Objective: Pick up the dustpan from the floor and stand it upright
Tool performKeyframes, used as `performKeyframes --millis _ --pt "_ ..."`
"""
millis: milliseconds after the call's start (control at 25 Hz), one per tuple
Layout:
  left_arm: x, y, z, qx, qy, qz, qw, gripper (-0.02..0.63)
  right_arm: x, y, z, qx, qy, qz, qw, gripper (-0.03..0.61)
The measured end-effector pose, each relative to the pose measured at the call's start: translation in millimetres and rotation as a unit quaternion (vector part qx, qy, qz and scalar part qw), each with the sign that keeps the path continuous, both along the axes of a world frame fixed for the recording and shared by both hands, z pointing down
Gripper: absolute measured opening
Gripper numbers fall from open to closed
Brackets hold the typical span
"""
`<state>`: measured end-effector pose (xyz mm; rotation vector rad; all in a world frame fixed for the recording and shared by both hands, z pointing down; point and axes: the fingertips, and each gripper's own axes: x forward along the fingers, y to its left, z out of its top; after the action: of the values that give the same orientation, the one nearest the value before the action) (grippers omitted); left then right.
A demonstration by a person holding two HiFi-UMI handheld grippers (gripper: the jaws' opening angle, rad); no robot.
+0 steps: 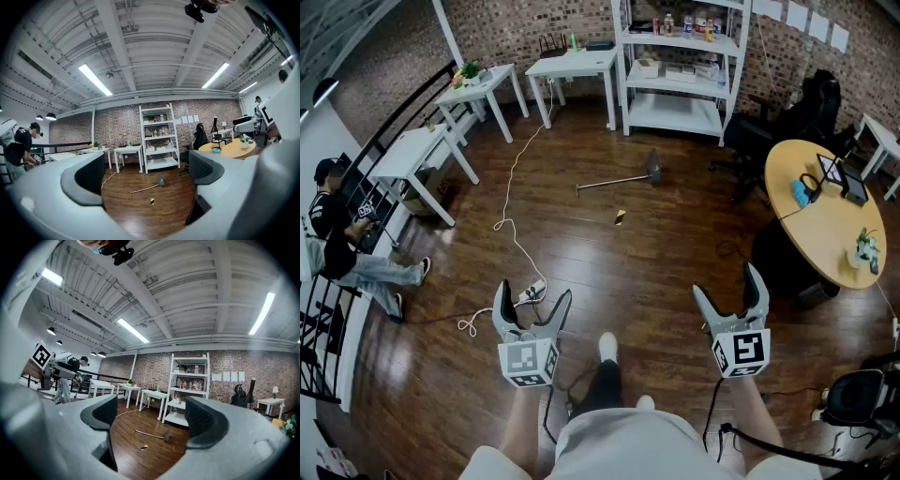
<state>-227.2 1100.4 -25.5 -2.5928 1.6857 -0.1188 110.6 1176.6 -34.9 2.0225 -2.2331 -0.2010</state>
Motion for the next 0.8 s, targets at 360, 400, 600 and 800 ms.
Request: performKeyframes --millis 360,400,600,800 --pt "-22 -170 8 -0.006 0.028 -0.006 0.9996 0.572 -11 -168 11 -0.026 -0.016 0.04 0.999 0.434" --pt "-28 -188 9 -0.007 0.031 -0.007 0.9995 0.572 -19 -186 10 -0.028 -0.018 0.038 0.999 0.433" --pt "-43 -255 26 -0.022 0.037 -0.015 0.999 0.572 -50 -261 7 -0.024 -0.104 0.043 0.993 0.425" --pt "-29 -298 48 -0.054 0.05 -0.015 0.9972 0.572 -81 -318 31 -0.064 -0.082 0.003 0.995 0.423"
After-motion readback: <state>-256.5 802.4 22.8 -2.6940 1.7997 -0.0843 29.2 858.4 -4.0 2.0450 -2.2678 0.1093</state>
